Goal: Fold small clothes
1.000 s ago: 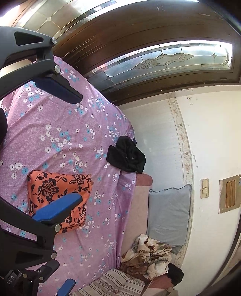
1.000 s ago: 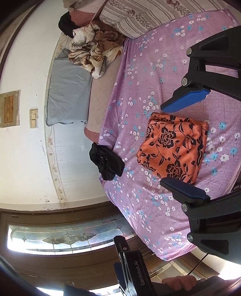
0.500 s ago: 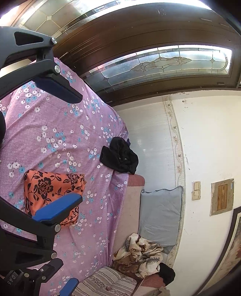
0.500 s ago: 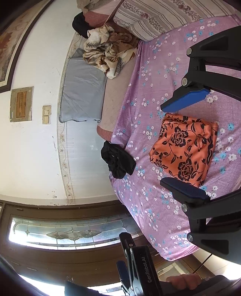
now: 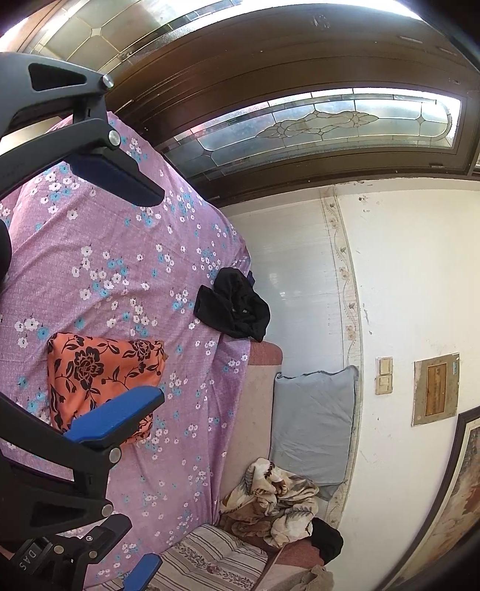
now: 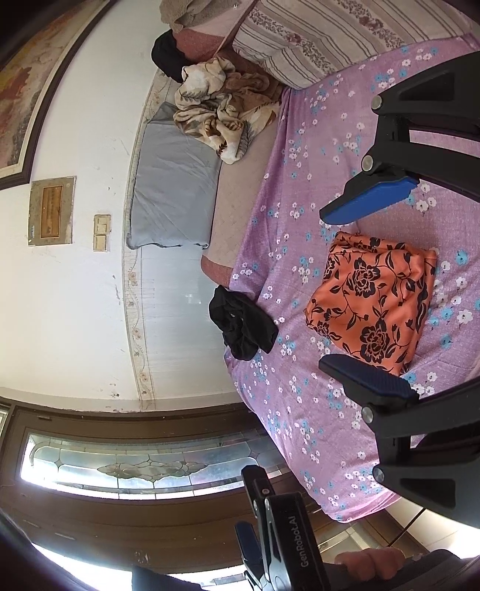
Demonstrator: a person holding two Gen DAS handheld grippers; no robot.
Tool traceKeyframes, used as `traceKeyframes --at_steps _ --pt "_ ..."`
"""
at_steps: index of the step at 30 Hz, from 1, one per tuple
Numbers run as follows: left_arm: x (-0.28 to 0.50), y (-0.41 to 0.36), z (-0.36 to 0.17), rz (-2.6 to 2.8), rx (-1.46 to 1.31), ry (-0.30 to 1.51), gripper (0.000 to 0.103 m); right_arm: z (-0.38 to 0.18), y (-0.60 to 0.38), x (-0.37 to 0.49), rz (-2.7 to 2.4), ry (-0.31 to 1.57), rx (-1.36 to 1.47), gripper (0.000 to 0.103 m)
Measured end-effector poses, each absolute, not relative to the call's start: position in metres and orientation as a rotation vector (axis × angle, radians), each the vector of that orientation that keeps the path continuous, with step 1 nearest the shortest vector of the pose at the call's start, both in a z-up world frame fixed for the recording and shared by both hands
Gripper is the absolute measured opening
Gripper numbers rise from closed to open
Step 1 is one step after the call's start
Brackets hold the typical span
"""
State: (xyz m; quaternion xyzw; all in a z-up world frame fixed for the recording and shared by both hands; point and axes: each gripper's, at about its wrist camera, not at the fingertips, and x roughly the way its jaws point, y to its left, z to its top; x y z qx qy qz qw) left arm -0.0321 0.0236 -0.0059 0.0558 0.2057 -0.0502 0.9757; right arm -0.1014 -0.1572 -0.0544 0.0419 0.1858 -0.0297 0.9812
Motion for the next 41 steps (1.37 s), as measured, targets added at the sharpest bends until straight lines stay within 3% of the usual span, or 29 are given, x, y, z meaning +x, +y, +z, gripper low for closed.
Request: traceKeyframes --at_steps 41 --pt "0.013 0.015 -0.036 -0.135 0.091 0.49 0.098 -0.074 -0.162 -0.049 -0.001 0.428 0.12 0.076"
